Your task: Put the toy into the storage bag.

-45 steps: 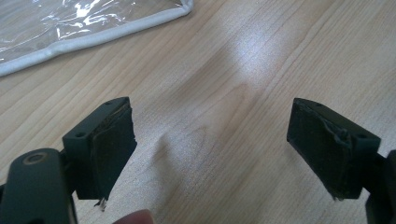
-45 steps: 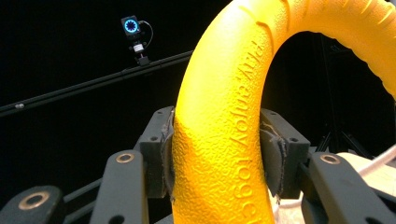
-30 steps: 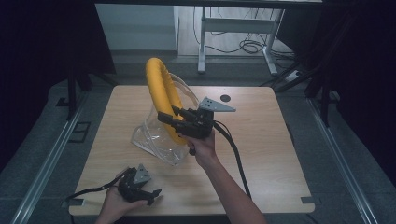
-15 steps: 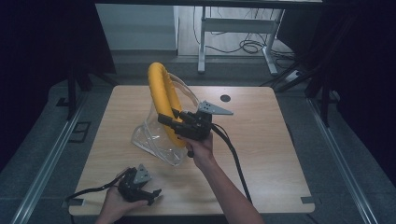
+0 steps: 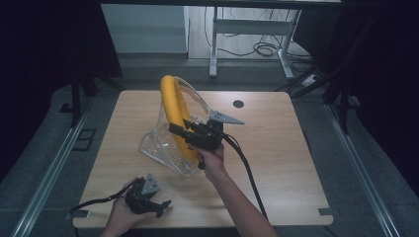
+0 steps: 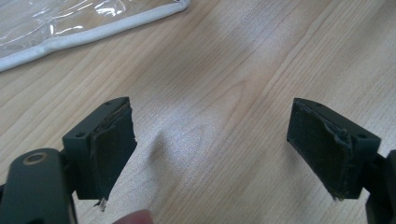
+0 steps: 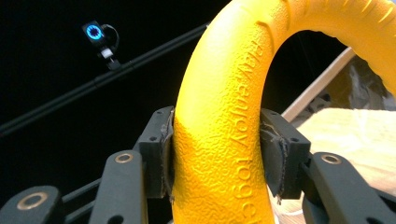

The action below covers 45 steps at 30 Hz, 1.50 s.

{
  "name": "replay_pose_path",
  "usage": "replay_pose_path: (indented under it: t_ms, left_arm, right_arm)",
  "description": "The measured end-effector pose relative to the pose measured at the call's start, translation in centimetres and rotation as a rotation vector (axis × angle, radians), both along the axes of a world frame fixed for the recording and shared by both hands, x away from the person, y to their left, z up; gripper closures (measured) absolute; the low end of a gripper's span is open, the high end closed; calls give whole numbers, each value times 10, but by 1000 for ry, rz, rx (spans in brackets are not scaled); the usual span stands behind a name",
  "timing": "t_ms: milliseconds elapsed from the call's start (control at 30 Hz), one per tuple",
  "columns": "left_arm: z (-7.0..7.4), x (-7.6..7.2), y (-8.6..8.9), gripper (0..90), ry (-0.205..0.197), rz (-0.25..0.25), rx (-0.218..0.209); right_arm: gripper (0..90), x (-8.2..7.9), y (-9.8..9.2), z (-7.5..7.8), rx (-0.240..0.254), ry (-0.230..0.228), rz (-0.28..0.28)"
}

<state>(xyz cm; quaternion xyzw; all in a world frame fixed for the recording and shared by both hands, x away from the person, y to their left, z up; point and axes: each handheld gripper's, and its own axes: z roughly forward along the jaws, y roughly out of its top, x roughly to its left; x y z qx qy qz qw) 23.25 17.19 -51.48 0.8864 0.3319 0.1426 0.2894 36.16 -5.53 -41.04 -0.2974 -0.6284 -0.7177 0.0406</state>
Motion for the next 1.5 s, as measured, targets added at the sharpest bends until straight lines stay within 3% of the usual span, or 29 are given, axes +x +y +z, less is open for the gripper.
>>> replay_pose_path:
  t_ms: [133, 233, 467, 900, 1167, 1300, 1500]
  left_arm:
    - [0, 0, 0, 151, -1, 1, -1]
    - [0, 0, 0, 151, 0, 1, -2]
    - [-1, 0, -1, 151, 2, 1, 1]
    - [-1, 0, -1, 150, 1, 3, 0]
    - [-1, 0, -1, 150, 1, 2, 3]
    - [-1, 0, -1, 150, -4, 6, 7]
    - [1, 0, 1, 149, -9, 11, 14]
  right_arm:
    - [488, -1, 1, 0, -41, -11, -23]
    - [482, -4, -1, 2, -87, -61, -88]
    - [480, -1, -5, 3, -91, -61, -99]
    - [401, -11, -14, 11, -139, -124, -135]
    - [402, -20, -31, 12, -187, -174, -139]
    - [404, -28, -50, 11, -253, -212, -141]
    - [400, -33, -76, 3, -337, -205, -137]
